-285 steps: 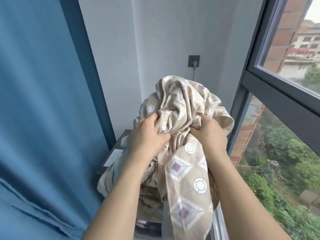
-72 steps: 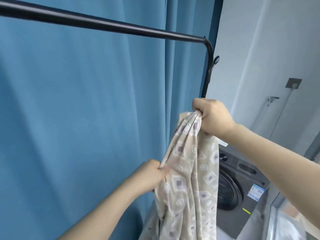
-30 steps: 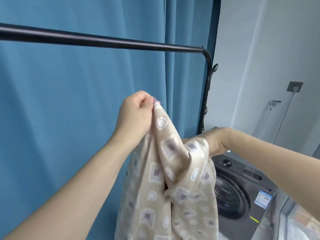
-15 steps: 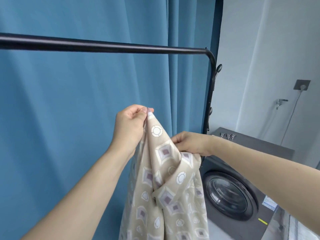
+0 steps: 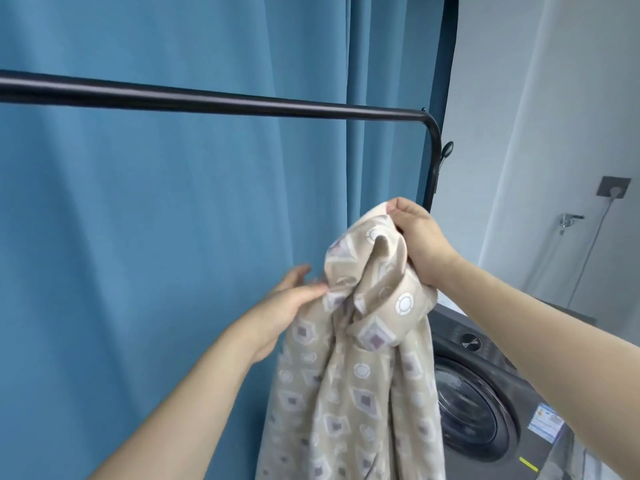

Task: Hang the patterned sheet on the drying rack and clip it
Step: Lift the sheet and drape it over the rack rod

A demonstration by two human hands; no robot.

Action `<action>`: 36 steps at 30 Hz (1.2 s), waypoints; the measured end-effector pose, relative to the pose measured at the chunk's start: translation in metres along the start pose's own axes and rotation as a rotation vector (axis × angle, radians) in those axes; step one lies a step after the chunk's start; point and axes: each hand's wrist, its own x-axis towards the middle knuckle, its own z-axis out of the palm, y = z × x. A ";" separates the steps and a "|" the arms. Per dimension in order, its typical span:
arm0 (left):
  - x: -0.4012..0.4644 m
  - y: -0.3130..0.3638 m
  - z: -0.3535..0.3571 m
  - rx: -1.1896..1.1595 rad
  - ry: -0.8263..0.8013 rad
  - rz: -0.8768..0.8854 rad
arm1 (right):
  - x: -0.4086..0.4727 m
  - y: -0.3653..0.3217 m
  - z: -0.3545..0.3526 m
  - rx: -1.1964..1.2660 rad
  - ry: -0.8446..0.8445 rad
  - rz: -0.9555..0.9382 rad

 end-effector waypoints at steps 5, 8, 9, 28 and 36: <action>0.020 -0.022 0.021 0.273 -0.101 -0.151 | 0.001 -0.024 -0.022 0.102 0.116 0.017; 0.030 -0.015 0.008 0.595 0.401 0.111 | 0.007 -0.027 -0.051 -0.269 -0.105 0.049; 0.029 -0.011 0.005 0.653 0.594 0.247 | 0.005 -0.027 -0.058 -0.604 -0.214 0.072; 0.015 -0.094 0.091 0.283 -0.278 -0.242 | -0.005 0.018 -0.100 -0.949 -0.458 0.210; 0.040 -0.131 0.097 0.209 -0.018 -0.235 | -0.007 0.015 -0.103 -0.780 -0.428 0.220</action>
